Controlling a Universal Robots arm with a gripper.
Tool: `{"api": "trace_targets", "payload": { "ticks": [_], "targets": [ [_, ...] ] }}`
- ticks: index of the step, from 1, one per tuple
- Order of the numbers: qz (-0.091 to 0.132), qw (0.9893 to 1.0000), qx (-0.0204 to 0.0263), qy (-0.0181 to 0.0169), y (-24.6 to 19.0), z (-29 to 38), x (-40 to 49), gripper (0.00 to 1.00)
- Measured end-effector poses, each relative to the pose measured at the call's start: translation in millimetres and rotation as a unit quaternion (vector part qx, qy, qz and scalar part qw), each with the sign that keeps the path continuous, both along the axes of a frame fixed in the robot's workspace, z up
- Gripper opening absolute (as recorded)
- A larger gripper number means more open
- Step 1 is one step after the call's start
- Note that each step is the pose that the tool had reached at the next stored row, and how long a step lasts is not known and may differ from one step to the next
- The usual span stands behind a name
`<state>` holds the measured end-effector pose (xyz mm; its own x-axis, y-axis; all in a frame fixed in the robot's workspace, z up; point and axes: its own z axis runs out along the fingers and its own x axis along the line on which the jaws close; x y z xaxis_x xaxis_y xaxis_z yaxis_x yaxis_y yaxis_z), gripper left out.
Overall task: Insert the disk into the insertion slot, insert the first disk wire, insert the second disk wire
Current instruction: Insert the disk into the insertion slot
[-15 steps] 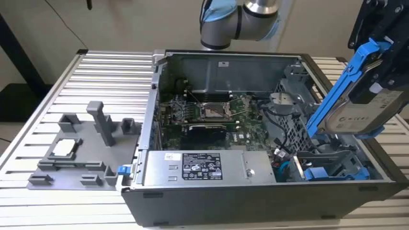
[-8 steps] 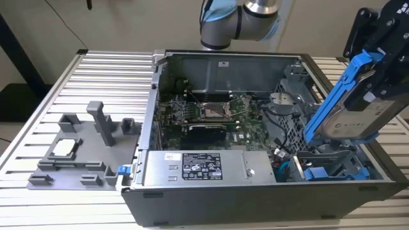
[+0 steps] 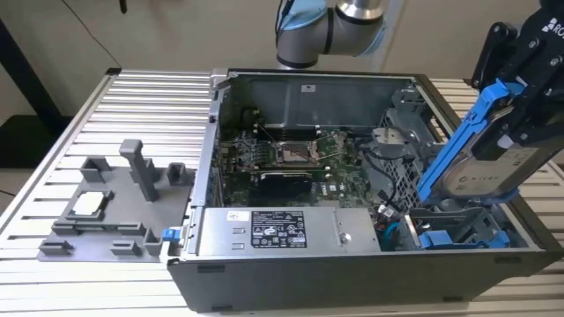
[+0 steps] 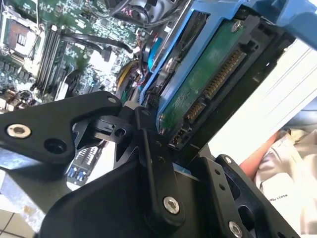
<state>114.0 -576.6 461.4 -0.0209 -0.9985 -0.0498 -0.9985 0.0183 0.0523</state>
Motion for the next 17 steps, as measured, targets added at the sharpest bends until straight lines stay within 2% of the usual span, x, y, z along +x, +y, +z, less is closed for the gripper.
{"api": "trace_targets", "payload": {
  "ticks": [7,17],
  "targets": [
    [0.000,1.0000,0.0000,0.0016,-0.3,-11.9,5.0,0.33],
    [0.000,1.0000,-0.0001,0.0008,-2.5,-29.6,5.2,0.33]
  ]
}}
